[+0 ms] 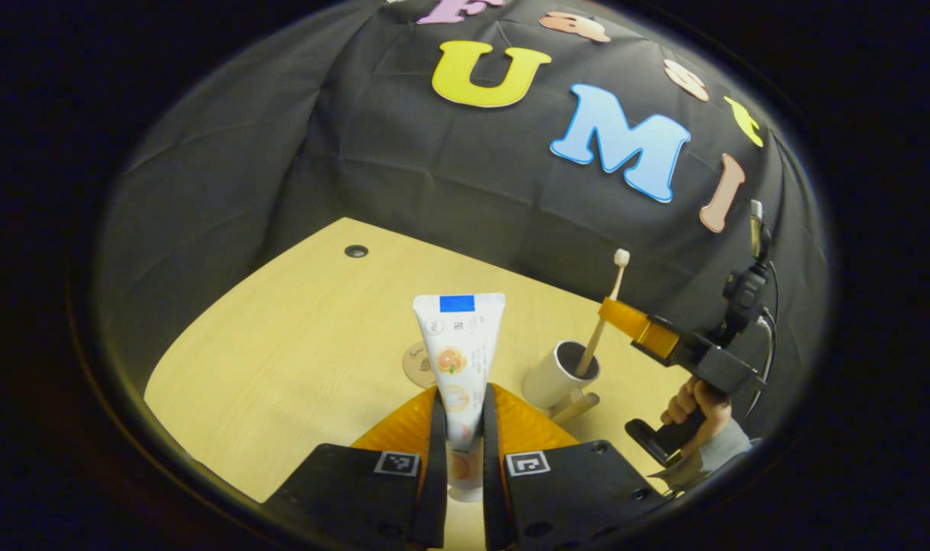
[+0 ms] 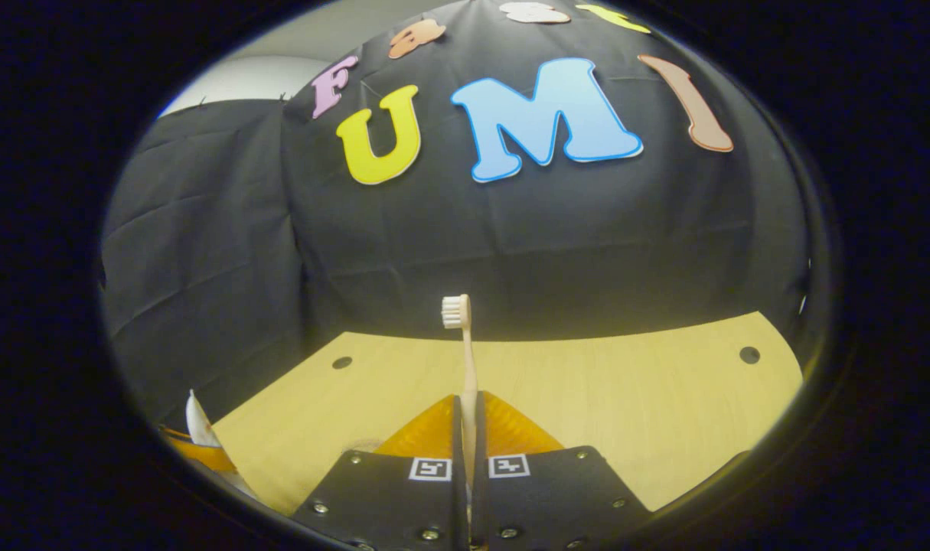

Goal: Put the toothbrush and toothpaste on the desktop into the cup, then pick up the cup and place it on the coaster on the desktop.

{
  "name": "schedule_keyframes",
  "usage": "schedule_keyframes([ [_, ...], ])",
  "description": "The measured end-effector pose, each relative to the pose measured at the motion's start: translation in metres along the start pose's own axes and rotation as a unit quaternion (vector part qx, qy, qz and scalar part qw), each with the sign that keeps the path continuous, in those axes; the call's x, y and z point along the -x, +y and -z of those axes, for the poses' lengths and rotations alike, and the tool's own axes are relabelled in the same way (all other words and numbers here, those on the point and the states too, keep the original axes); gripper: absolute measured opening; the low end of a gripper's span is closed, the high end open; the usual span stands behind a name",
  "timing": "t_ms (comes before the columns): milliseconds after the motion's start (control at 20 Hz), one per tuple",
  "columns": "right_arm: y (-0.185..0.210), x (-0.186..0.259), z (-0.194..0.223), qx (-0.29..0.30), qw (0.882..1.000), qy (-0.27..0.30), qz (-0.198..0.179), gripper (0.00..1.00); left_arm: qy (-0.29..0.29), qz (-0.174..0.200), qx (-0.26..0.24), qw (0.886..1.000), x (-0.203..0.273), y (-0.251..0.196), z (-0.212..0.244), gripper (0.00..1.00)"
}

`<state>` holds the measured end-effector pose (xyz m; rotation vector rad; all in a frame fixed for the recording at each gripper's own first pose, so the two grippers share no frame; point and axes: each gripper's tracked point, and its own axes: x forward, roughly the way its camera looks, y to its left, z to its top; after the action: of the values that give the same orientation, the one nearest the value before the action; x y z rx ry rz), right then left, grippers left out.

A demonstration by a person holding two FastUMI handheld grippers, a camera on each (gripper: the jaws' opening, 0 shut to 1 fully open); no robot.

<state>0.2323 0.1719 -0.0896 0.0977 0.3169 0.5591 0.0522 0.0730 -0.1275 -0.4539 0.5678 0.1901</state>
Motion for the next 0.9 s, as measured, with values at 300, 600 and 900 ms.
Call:
schedule_keyframes([
  [300,-0.005,-0.001,0.022,0.026,0.999,0.041,0.007,0.06,0.004,0.003,0.005,1.000,-0.004,0.000,0.001,0.27],
  [600,-0.007,0.018,0.021,0.044,0.998,0.052,0.005,0.34,0.003,0.024,0.001,1.000,-0.014,-0.014,-0.002,0.27],
  [900,-0.030,0.057,0.008,0.052,0.997,0.031,0.044,0.91,-0.019,0.069,-0.002,0.997,-0.034,-0.052,-0.020,0.27],
])
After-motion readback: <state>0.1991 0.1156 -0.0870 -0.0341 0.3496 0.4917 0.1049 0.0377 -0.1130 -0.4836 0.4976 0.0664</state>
